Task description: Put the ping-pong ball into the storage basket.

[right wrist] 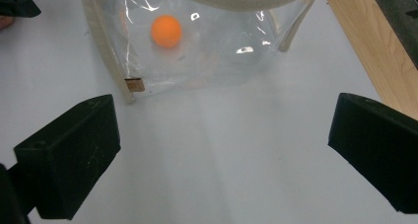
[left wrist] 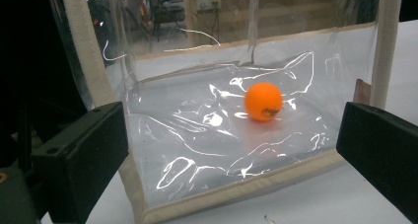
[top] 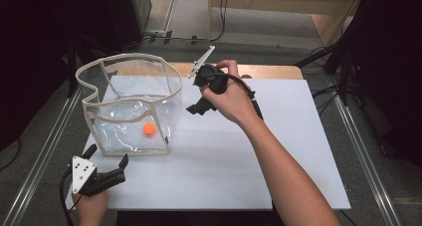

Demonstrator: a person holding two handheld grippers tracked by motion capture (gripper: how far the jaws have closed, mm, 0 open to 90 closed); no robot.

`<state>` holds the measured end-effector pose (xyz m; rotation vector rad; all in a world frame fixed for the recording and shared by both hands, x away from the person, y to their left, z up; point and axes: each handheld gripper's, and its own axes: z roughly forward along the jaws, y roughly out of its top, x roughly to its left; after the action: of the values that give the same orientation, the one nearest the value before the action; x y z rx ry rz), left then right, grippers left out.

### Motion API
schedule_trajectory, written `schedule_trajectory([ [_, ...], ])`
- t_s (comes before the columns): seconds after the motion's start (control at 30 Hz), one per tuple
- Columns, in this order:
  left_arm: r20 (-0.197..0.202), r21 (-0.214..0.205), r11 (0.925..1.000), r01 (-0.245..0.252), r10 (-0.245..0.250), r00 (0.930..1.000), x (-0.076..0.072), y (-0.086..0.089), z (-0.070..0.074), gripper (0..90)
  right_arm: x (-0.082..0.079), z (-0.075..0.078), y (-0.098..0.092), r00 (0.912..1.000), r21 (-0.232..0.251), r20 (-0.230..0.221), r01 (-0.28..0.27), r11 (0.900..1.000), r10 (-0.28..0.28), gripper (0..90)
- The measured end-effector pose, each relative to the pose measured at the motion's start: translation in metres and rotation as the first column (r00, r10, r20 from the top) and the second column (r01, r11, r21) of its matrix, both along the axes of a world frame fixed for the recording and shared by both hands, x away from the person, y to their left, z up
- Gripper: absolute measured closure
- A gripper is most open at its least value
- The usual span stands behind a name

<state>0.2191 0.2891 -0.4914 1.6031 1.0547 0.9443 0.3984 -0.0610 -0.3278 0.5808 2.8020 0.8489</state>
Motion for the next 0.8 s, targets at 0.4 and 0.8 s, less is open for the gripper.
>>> schedule_trajectory([
  [0.4, 0.0, 0.002, 1.0, 0.0, 0.0, 1.0, 0.0, 0.0, 0.0, 0.0, -0.003, -0.011, -0.007, 0.9999, 0.018, 0.008, -0.008, 0.9998, 0.008, 0.0],
  [0.8, -0.002, 0.005, 1.0, 0.001, -0.001, 1.0, 0.0, 0.0, 0.0, 0.0, -0.009, -0.025, -0.014, 1.0, 0.025, 0.006, 0.004, 0.9997, -0.004, 0.0],
])
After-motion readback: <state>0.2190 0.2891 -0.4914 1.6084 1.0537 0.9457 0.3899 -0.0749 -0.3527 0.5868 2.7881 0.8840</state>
